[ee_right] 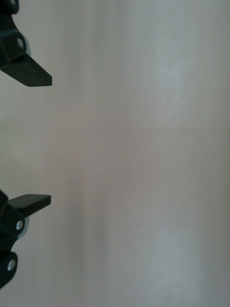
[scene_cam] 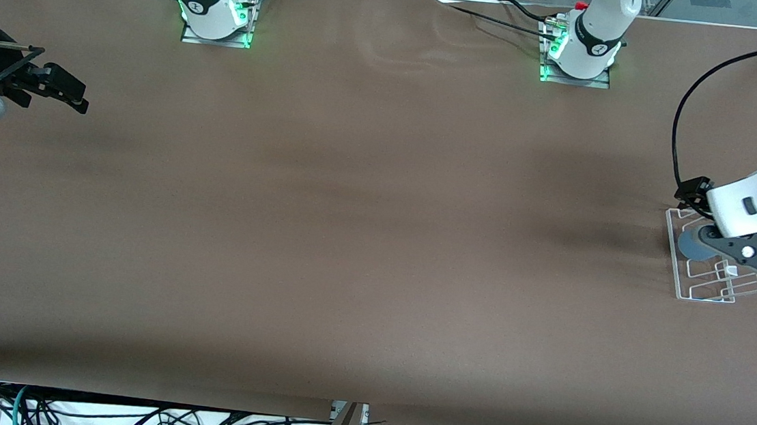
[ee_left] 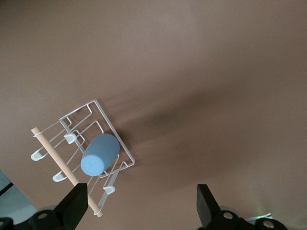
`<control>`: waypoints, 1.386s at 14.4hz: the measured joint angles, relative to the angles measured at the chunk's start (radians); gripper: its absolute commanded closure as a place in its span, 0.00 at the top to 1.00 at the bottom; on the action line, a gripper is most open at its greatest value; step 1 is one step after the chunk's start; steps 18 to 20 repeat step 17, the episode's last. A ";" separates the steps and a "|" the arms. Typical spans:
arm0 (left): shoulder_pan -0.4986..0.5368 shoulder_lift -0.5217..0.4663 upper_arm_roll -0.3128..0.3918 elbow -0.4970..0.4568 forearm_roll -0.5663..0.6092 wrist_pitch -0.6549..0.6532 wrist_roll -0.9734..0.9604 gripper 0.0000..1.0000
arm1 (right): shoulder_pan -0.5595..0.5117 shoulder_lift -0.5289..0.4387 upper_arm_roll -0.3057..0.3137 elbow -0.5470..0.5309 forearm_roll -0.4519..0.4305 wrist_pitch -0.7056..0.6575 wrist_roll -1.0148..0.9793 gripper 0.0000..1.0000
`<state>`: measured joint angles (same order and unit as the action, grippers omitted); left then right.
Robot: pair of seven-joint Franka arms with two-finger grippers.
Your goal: Transfer cup to left arm and place on rack
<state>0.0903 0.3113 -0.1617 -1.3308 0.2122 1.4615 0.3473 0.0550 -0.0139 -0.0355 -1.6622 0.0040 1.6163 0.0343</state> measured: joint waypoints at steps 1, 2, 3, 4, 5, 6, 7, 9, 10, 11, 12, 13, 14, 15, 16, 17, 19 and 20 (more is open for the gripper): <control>0.002 0.001 0.004 0.017 -0.029 0.001 -0.043 1.00 | 0.000 0.000 0.000 0.000 0.000 0.000 0.000 0.99; 0.006 0.003 0.009 0.023 -0.069 0.015 -0.087 1.00 | 0.000 0.001 0.000 0.000 0.000 0.000 0.000 0.99; 0.007 0.007 0.018 0.023 -0.100 0.046 -0.119 1.00 | 0.000 0.001 0.000 0.000 0.000 0.000 0.000 0.99; 0.004 0.013 0.034 0.020 -0.118 0.073 -0.138 1.00 | 0.000 0.001 0.000 0.000 0.000 0.000 0.000 0.99; -0.008 0.014 0.059 0.009 -0.127 0.106 -0.146 1.00 | 0.000 0.001 0.000 0.000 0.000 0.000 0.000 0.99; -0.027 0.000 0.094 -0.022 -0.141 0.156 -0.147 1.00 | 0.000 0.001 0.000 0.000 0.000 0.000 0.000 0.99; -0.044 -0.034 0.120 -0.079 -0.154 0.219 -0.149 1.00 | 0.000 0.001 0.000 0.000 0.000 0.000 0.000 0.99; -0.061 -0.141 0.142 -0.218 -0.158 0.292 -0.161 1.00 | 0.000 0.001 0.000 0.001 0.000 0.000 0.000 0.99; -0.068 -0.193 0.146 -0.274 -0.158 0.303 -0.167 1.00 | 0.000 0.002 0.000 0.001 0.000 0.000 0.000 0.99; -0.076 -0.235 0.147 -0.315 -0.158 0.307 -0.171 1.00 | 0.000 0.002 0.000 0.001 0.000 0.000 0.000 0.99; -0.081 -0.259 0.147 -0.340 -0.158 0.308 -0.175 1.00 | 0.000 0.002 0.000 0.001 0.000 0.000 0.000 0.99; -0.083 -0.266 0.147 -0.354 -0.158 0.308 -0.179 1.00 | 0.000 0.002 0.000 0.001 0.000 0.000 0.000 0.99; -0.083 -0.261 0.148 -0.360 -0.158 0.308 -0.181 1.00 | 0.000 0.002 0.000 0.001 0.000 0.000 0.000 0.99; -0.083 -0.252 0.149 -0.364 -0.158 0.308 -0.181 1.00 | 0.000 0.002 0.000 0.001 0.000 0.000 0.000 0.99; -0.083 -0.244 0.150 -0.364 -0.158 0.308 -0.182 1.00 | 0.000 0.002 0.000 0.001 0.000 0.000 0.000 0.99; -0.083 -0.238 0.151 -0.364 -0.158 0.308 -0.182 1.00 | 0.000 0.002 0.000 0.001 0.000 0.000 0.000 0.99; -0.083 -0.238 0.151 -0.364 -0.158 0.308 -0.182 1.00 | 0.000 0.002 0.000 0.001 0.000 0.000 0.000 0.99; -0.083 -0.238 0.151 -0.364 -0.158 0.308 -0.182 1.00 | 0.000 0.002 0.000 0.001 0.000 0.000 0.000 0.99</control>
